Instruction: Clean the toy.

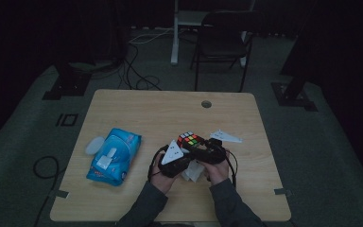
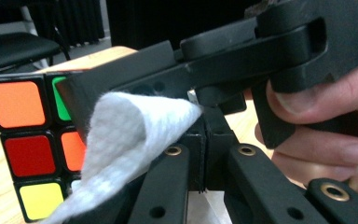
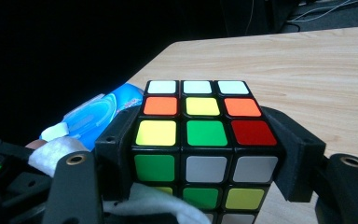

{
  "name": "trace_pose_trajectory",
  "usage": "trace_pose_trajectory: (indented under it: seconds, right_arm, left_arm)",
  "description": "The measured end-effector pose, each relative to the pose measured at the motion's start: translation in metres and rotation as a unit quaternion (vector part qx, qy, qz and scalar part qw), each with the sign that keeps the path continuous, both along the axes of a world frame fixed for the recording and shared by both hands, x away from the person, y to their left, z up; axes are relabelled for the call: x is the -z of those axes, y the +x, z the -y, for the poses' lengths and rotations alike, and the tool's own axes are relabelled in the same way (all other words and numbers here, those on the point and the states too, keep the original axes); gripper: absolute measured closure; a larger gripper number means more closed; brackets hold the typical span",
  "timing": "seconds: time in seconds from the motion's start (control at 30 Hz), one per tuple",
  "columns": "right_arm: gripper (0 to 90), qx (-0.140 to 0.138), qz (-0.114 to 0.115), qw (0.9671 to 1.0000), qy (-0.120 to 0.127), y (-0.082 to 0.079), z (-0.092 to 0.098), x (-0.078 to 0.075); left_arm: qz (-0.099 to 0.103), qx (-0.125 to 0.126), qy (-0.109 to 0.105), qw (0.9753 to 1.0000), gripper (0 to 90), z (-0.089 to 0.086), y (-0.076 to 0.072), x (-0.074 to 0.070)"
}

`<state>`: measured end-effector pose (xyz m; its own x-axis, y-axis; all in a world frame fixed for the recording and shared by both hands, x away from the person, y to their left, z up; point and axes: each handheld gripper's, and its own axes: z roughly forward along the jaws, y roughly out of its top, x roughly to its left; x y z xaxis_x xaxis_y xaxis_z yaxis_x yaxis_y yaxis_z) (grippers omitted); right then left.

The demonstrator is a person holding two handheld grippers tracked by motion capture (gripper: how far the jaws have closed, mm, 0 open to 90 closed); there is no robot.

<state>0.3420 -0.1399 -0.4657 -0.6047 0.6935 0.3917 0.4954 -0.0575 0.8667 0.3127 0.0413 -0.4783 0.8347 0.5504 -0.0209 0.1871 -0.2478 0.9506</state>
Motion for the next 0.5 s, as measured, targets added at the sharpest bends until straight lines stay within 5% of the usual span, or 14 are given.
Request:
trace_pose_trajectory:
  seconds: [0.17, 0.5]
  right_arm:
    - [34.1, 0.000, -0.003, 1.0000, 0.005, -0.0005, 0.0001, -0.0002]
    - [34.1, 0.005, 0.000, 1.0000, 0.006, 0.0001, -0.0003, -0.0017]
  left_arm:
    - [0.006, 0.000, -0.004, 1.0000, 89.6, 0.0002, -0.0004, -0.0011]
    - [0.002, 0.002, 0.023, 0.9997, 89.6, 0.0025, 0.0006, 0.0072]
